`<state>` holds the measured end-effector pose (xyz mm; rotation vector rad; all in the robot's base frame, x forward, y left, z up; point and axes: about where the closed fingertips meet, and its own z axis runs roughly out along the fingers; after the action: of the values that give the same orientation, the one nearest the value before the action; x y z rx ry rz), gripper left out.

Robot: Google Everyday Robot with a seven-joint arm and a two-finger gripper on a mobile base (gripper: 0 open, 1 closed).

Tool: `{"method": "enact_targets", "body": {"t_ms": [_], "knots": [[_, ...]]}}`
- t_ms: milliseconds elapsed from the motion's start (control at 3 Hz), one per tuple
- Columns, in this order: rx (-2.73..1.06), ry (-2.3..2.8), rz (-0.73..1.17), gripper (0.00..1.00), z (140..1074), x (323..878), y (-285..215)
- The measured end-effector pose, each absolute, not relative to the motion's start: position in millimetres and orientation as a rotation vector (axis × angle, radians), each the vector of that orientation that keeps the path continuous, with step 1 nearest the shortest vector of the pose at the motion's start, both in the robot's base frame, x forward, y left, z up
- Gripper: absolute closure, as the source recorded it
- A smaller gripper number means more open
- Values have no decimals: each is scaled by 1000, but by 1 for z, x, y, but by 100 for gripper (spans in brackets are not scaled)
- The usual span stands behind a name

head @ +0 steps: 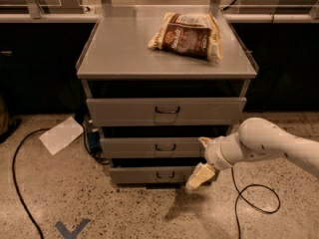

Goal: Open middle drawer

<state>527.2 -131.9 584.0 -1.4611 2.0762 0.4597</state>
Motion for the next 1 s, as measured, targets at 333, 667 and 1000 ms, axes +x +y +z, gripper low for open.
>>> {"method": "enact_targets", "body": {"t_ms": [333,667,1000], "knots": [[-1491,2099,452,0,559,552,-131],[-1500,2091,455,0,539,574,-124],[-1478,2061,423,0,524,583,-123]]}}
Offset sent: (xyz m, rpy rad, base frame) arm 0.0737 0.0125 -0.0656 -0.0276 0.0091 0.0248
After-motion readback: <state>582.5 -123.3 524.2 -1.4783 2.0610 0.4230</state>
